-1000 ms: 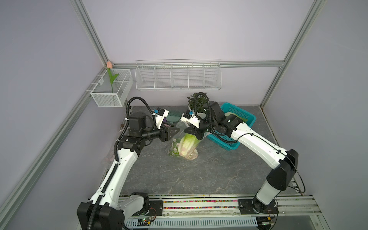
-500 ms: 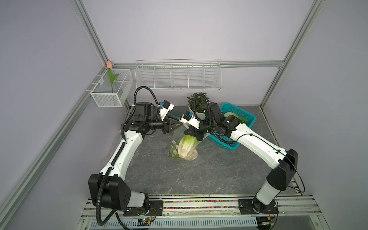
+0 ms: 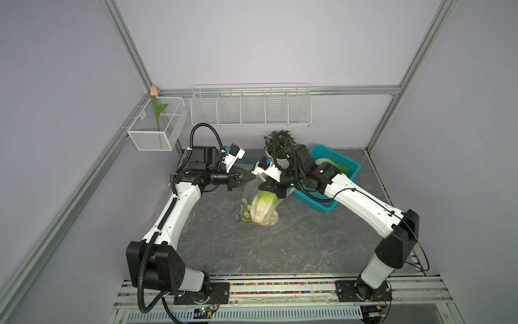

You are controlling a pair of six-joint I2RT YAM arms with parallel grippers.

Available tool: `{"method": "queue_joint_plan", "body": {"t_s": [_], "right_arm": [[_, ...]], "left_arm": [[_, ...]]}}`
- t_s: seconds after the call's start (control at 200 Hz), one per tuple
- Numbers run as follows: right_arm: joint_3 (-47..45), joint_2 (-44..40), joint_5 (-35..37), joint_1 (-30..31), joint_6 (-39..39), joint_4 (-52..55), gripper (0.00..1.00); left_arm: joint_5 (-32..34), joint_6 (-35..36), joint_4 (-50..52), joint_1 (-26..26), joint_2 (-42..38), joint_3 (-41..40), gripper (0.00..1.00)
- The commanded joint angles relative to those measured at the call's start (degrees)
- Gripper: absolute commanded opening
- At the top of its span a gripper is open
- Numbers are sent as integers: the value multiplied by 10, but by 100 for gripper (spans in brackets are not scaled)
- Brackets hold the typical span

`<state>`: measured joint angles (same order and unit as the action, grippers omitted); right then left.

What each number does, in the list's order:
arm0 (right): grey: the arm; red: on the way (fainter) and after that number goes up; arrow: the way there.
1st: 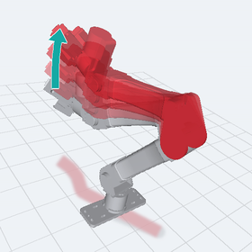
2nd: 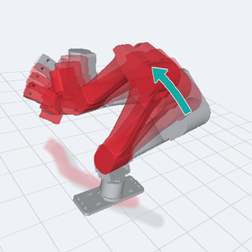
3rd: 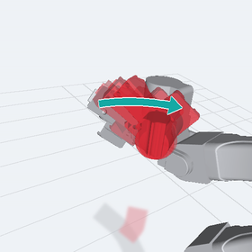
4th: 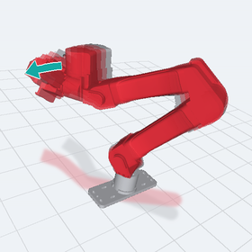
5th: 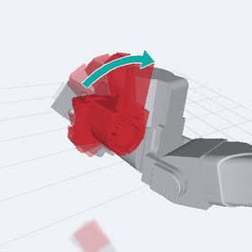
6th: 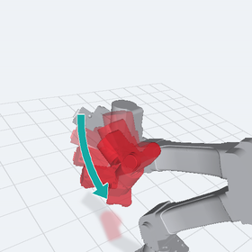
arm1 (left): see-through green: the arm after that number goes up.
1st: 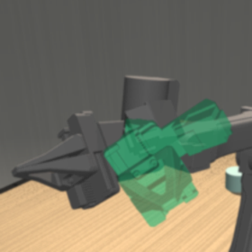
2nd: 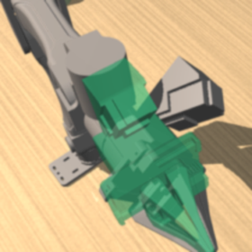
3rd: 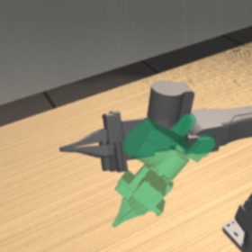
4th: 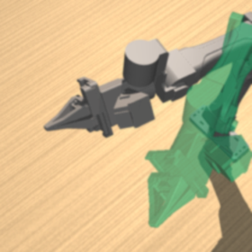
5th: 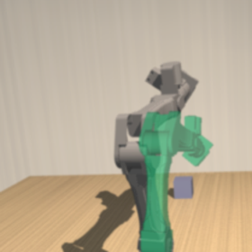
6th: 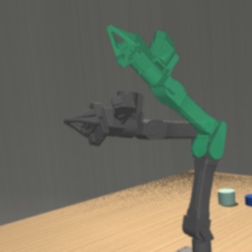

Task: Put the chinese cabbages into a zipper bag and zip it
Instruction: Zip the zipper on the zipper food storage bag.

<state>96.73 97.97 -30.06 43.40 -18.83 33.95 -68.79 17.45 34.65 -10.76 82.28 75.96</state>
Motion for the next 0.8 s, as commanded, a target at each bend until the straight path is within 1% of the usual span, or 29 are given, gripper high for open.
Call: {"method": "queue_joint_plan", "body": {"t_s": [0.0,0.025,0.035,0.08,0.15,0.245,0.295,0.35,0.43,0.58,0.68,0.795], "right_arm": [[-8,-14,-27,-12,20,-14,14],[-8,-19,-31,-16,25,-14,18],[-9,-24,-34,-19,30,-16,22],[-9,-37,-44,-29,41,-19,31],[7,-50,-60,-39,47,-9,42],[58,-38,-67,-40,30,36,54],[90,-19,-68,-41,21,64,58],[126,8,-69,-40,6,96,61],[201,58,-82,-40,-6,147,63],[357,153,-125,-41,-25,247,65],[410,188,-148,-43,-27,259,61],[455,222,-183,-46,-41,283,55]], "left_arm": [[-21,21,18,1,3,16,0],[-18,23,21,1,2,17,0],[-17,24,21,1,1,17,0],[-9,22,21,1,-4,18,0],[2,20,22,1,-11,21,0],[14,37,36,0,-20,28,0],[19,45,43,-1,-24,34,0],[26,62,66,-3,-25,45,0],[28,93,104,-5,-24,64,0],[31,118,121,-6,-34,66,0],[29,129,124,-6,-45,60,0],[23,141,126,-6,-55,53,0]]}}
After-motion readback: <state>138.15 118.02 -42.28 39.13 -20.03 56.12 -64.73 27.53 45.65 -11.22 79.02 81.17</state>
